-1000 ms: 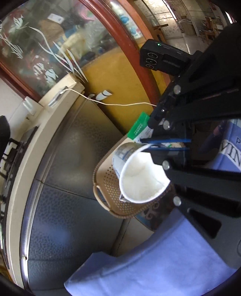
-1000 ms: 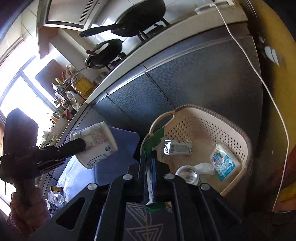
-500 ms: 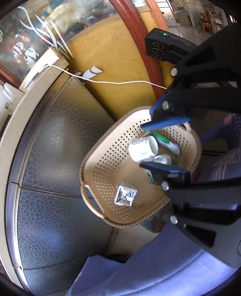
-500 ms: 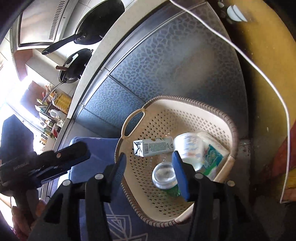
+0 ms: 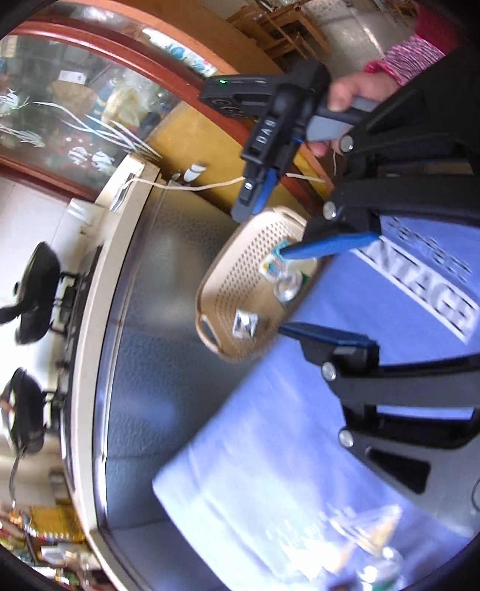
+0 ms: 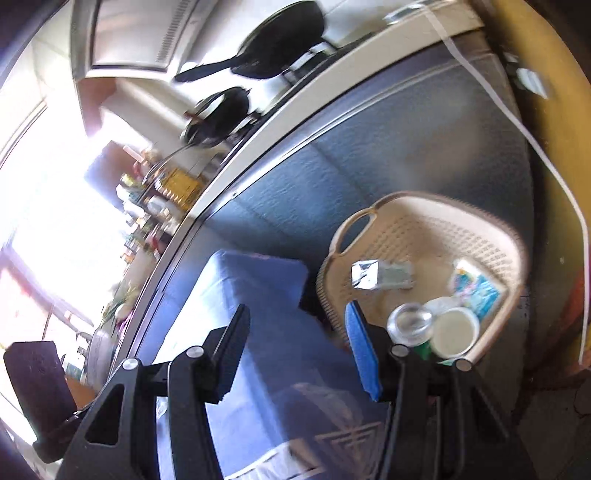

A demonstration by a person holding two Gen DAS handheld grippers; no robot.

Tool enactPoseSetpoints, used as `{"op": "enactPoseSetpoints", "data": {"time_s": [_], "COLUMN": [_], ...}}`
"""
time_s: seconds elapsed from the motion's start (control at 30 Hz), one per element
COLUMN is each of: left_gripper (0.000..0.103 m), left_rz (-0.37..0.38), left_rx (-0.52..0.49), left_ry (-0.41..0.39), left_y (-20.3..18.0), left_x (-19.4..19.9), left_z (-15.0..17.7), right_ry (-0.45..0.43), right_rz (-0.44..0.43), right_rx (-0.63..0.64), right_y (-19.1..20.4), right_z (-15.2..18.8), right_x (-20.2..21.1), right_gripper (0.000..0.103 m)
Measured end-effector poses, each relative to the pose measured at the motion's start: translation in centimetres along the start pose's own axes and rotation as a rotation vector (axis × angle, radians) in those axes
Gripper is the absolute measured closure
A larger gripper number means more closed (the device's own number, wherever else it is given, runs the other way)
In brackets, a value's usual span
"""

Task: Collect trash
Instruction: 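Move both open grippers back over the table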

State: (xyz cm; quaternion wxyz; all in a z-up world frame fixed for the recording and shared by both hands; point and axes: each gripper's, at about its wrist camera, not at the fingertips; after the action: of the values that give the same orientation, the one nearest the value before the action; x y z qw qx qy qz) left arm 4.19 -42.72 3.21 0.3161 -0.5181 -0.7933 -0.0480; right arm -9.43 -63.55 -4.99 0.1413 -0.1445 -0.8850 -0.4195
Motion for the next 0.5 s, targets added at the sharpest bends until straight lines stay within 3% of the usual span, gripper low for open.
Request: {"op": "enactPoseSetpoints", "data": {"time_s": [0.2, 0.4, 0.5], "left_gripper": [0.069, 0.069, 0.051], "left_rz": [-0.120, -0.273, -0.359], "left_rx": [0.105, 0.287, 0.413], "left_ry": [-0.032, -0.094, -0.154], "left_y": [6.6, 14.3, 19.0], "left_x": [8.7, 17.7, 22.1], "left_z": [5.0, 9.7, 11.7], "right_ry": [0.116, 0.317, 0.433], "right_rz": [-0.122, -0.260, -0.340], "right_rx": [0.172, 0.345, 0.450], "right_y": [8.4, 17.8, 22.9], "right_z": [3.9, 10.9, 15.6], "right_x": [-1.9, -5.6, -7.2], "right_gripper": [0.048, 0.049, 0.052]}}
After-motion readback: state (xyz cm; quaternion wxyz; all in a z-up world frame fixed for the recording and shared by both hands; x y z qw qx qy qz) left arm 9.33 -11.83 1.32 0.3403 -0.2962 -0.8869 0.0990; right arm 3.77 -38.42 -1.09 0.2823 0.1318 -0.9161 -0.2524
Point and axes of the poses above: each gripper's, at about its wrist camera, not at the fingertips, and x roughly against the way its jaws point, y to its left, z to its underside, and after that the axes turned 9 degrees about -y, right-handed
